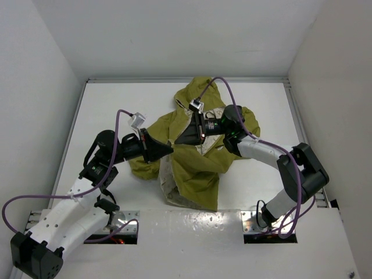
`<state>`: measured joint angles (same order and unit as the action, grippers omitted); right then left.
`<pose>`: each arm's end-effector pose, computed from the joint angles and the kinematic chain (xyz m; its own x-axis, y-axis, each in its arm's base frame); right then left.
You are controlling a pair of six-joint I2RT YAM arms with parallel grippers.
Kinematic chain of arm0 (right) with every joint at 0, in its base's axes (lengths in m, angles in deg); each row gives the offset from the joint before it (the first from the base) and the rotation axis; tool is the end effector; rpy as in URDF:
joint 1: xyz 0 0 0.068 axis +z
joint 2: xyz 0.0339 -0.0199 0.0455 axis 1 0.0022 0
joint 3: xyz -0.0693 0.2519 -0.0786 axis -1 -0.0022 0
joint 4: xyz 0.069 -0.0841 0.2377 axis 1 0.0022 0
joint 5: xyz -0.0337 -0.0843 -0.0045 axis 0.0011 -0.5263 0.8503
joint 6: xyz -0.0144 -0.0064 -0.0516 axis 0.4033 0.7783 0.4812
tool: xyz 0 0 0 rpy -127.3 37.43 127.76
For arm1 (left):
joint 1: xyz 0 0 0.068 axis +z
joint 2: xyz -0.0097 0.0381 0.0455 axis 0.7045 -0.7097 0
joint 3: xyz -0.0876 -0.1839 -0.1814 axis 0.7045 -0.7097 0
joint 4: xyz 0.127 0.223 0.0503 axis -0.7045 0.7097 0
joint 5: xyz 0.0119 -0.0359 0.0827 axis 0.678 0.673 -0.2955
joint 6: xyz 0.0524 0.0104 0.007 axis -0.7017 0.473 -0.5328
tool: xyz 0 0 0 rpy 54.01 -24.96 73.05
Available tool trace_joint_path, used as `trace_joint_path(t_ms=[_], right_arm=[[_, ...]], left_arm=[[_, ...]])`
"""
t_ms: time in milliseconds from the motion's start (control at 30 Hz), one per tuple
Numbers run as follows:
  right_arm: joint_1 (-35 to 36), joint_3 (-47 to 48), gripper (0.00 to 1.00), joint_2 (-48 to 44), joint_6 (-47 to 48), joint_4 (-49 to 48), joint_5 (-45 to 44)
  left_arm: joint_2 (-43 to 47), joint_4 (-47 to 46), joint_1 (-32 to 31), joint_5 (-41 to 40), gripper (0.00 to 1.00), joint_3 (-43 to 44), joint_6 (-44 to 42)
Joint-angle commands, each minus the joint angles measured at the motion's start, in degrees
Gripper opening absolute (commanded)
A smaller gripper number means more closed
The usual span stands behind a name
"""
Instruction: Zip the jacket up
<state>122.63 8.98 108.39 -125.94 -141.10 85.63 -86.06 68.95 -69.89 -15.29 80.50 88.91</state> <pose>0.2648 0.2077 0.2711 -0.9934 -0.0774 -0.0844 -0.0775 -0.0883 0.9931 0.1510 -0.0964 0.3155 -0.5899 -0.2448 -0.7695 0.6969 0.3270 -0.6383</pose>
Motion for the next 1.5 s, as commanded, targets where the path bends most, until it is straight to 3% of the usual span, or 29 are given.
trace_joint_path(t_ms=[0,67,100,133,200,633,1133,1267,1367,1400,1467], right_arm=[[0.56,3.12,0.05,-1.24,-0.40,-6.09,0.84],[0.73,3.21,0.00,-1.42,1.26,-6.44,1.72],[0.65,2.78,0.00,-1.68,2.40,-6.35,1.98],[0.73,2.51,0.00,-1.86,2.76,-6.27,2.16],[0.56,1.63,0.00,-2.12,5.12,-6.44,3.30],[-0.06,0.93,0.00,-2.21,11.55,-1.52,2.60],[0.12,1.63,0.00,-1.77,12.26,-1.96,2.16],[0.47,1.45,0.00,-1.77,13.05,-2.14,2.69],[0.56,0.75,0.00,-1.86,13.57,-2.14,2.60],[0.64,0.49,0.00,-2.12,13.66,-2.05,2.69],[0.73,-0.04,0.00,-2.12,14.45,-1.61,3.21]], left_arm=[[-0.41,-0.03,-0.47,-1.79,0.00,-0.38,-1.39],[-0.41,-0.02,-0.47,-2.41,0.00,-0.38,-1.39],[-0.41,-0.02,-0.47,-2.41,0.15,-0.38,-0.43],[-0.41,-1.94,-0.47,-1.54,0.23,-0.38,0.19],[-0.41,-3.36,0.05,-0.21,0.29,-0.38,1.51],[-1.47,-7.67,0.05,3.30,0.30,1.29,5.64],[-3.75,-6.70,-0.47,1.19,0.30,1.29,4.59],[-4.28,-7.31,-1.09,0.14,0.24,1.29,4.59],[-4.80,-7.32,-1.09,-0.92,0.11,1.29,5.11],[-4.81,-7.32,-1.09,-0.92,0.00,1.29,5.12],[-4.02,-6.79,-1.09,-1.44,0.00,1.29,4.51]])
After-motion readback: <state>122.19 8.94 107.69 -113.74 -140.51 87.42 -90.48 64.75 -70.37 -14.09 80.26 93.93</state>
